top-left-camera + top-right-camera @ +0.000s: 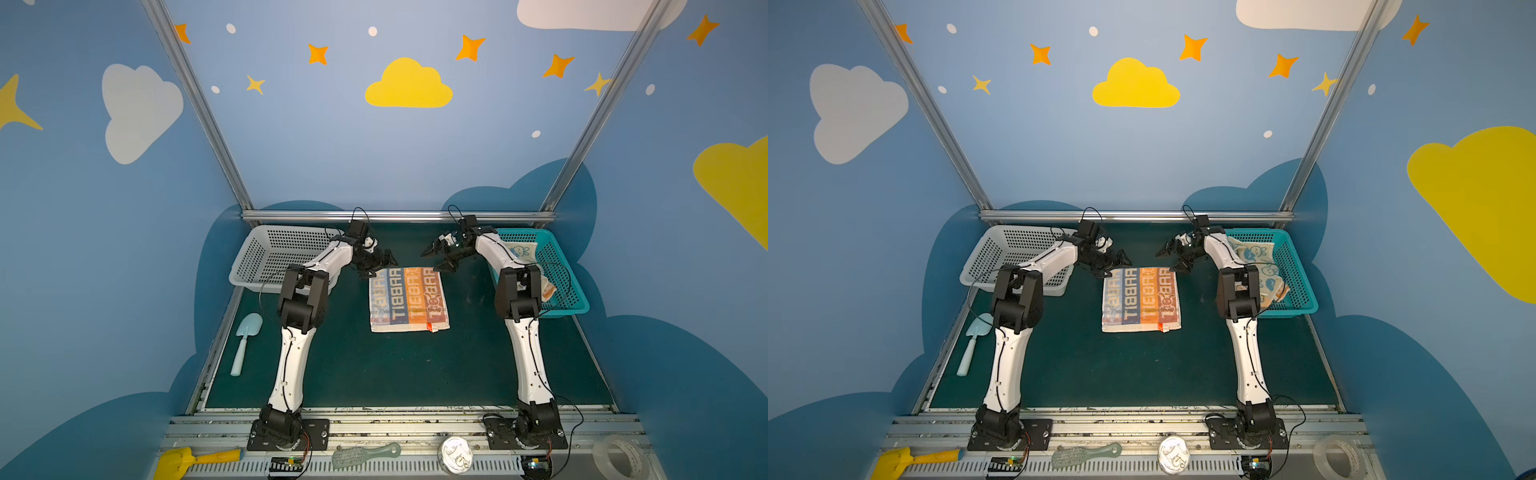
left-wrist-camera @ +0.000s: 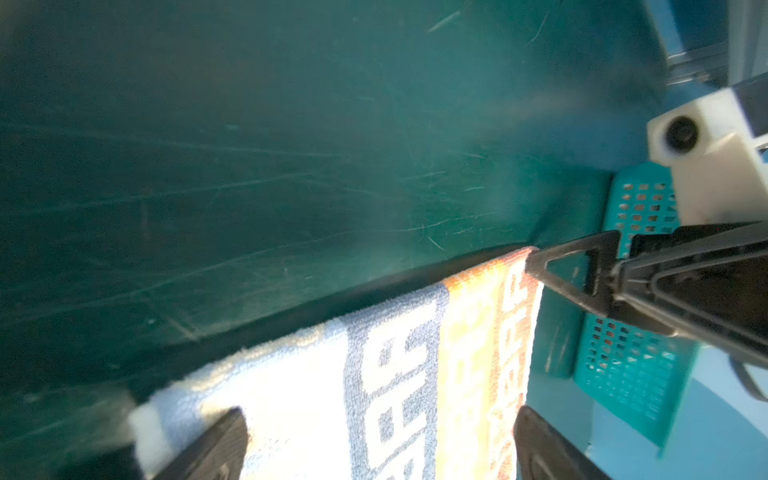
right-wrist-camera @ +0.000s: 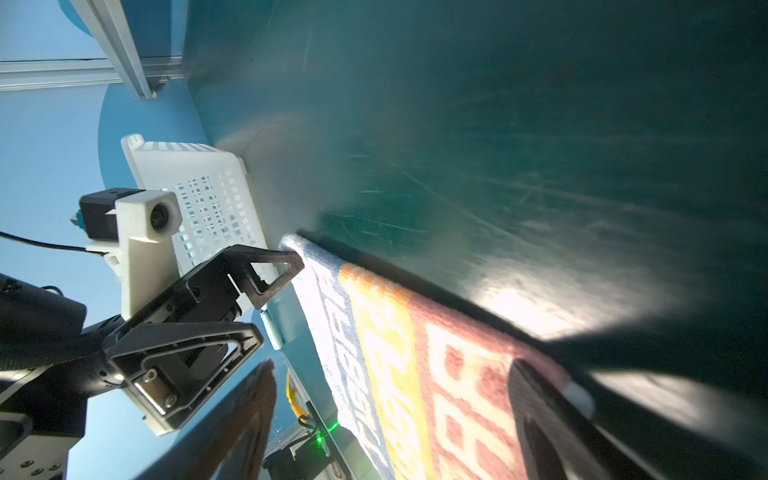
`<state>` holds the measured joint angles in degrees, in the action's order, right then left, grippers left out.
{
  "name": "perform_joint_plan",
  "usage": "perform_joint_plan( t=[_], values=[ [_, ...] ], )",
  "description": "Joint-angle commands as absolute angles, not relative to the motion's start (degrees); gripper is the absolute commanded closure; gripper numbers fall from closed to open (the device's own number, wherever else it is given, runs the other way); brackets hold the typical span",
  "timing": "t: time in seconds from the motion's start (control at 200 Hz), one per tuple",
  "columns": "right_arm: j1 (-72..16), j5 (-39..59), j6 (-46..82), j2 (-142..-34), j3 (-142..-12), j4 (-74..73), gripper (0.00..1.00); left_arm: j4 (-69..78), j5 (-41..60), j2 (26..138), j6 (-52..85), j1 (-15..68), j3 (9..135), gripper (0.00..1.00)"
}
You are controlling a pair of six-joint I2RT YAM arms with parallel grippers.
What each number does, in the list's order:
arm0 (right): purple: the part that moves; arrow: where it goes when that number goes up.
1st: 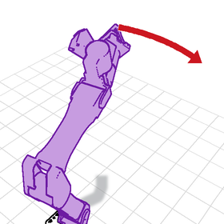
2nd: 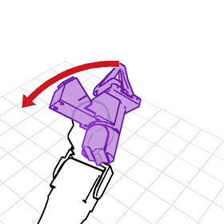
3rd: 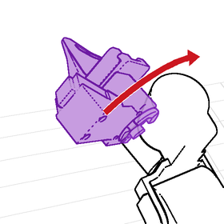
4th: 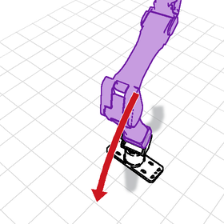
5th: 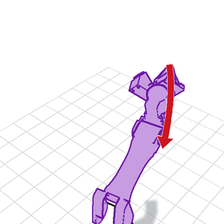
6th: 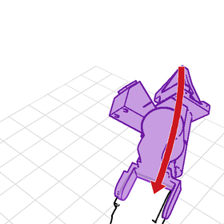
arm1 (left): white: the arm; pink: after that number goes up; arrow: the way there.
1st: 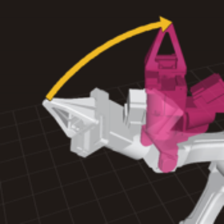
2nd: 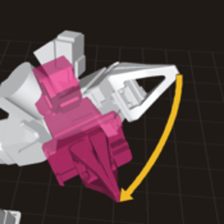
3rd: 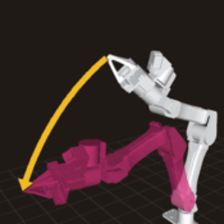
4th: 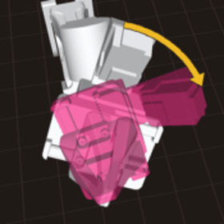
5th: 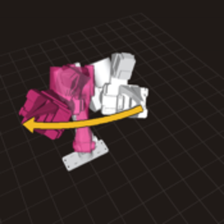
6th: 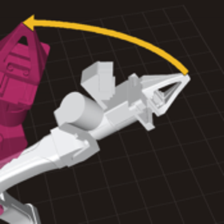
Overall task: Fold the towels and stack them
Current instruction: 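Lower both grippers and pinch the folded towel's far edge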
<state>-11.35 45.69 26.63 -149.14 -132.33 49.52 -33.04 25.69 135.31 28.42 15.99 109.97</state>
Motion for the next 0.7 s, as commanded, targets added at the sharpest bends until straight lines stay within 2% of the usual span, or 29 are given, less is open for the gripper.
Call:
perform_joint_plan(
  t=[0.0, 0.19, 0.305, 0.536, 0.696],
  values=[
    [-9.85, 43.07, 23.00, -145.16, -131.38, 52.81, 0.13, -39.58, 19.97, 134.24, 25.28, 15.81, 108.88, 0.00],
    [-9.81, 39.13, 18.00, -138.75, -130.29, 54.75, 0.11, -37.79, 13.85, 126.53, 20.14, 18.91, 107.84, 0.00],
    [-10.23, 35.08, 15.32, -136.76, -128.59, 55.48, 0.10, -34.58, 2.26, 120.76, 14.57, 23.04, 104.60, 0.00],
    [-13.15, 25.38, 7.16, -141.62, -135.71, 62.26, 0.13, -23.10, -12.68, 112.24, 6.63, 29.20, 93.80, 0.00],
    [-14.42, 22.90, 4.66, -144.93, -137.60, 61.85, 0.22, -15.11, -19.09, 110.40, 6.11, 30.40, 87.37, 0.00]
  ],
)
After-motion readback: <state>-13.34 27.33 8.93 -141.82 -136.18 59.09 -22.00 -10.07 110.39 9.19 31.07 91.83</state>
